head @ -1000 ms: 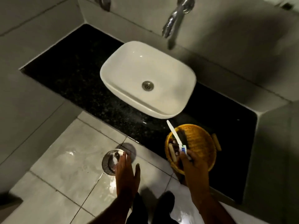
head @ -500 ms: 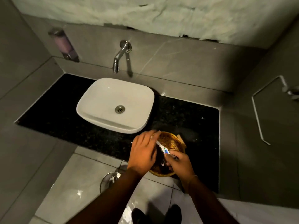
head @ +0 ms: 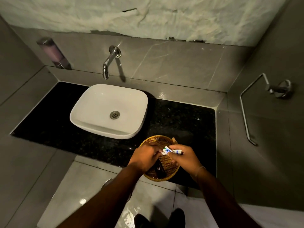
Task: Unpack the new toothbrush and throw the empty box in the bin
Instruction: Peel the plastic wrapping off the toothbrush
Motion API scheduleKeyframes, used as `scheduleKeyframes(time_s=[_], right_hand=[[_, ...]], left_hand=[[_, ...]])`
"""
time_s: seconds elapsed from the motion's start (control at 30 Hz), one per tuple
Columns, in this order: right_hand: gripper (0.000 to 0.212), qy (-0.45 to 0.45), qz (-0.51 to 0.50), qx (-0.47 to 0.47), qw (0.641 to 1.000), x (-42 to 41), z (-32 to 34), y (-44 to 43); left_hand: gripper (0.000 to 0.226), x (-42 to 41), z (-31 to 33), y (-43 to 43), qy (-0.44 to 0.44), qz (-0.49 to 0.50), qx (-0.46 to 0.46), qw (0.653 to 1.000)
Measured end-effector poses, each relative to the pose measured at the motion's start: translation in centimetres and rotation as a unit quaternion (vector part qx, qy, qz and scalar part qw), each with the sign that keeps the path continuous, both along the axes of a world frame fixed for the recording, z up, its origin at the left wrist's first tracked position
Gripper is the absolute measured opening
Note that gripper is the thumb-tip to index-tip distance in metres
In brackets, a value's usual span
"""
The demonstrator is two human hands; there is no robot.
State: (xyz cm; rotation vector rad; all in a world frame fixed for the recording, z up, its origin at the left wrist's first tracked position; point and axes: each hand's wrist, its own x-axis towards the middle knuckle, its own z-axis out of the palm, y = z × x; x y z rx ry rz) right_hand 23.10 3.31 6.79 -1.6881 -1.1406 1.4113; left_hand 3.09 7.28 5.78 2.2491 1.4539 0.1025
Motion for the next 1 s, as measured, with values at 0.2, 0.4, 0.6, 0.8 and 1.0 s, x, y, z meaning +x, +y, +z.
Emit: scheduleKeyframes(time_s=[0.2, 0.4, 0.6, 0.8, 1.0], right_hand=[[0.027, -0.01, -0.035, -0.031, 0.999, 1.5, -2.8, 0.5], [0.012, -0.03, -0.058, -0.07, 0.995, 1.7, -4.2, 1.2], [0.009, -0.05, -0.119, -0.064, 0.99, 1.6, -6.5, 2.8], [0.016, -0.011, -0.199, -0.103, 0.974, 1.6, -8.3, 3.3], [0.007, 0.027, -0.259, -0.146, 0.955, 1.8, -10.8, 2.1]], left_hand=[[0.011, -0.6, -3.5, -0.8, -0.157, 0.23, -0.142, 0.95], [0.025, 1.0, -5.5, -1.6, -0.301, 0.363, -0.284, 0.835], [0.041, 3.6, -8.0, -0.5, -0.318, 0.421, -0.337, 0.78], [0.029, 5.7, -10.8, 0.8, -0.247, 0.46, -0.35, 0.778], [0.021, 6.4, -12.7, 2.2, -0.18, 0.438, -0.353, 0.807]])
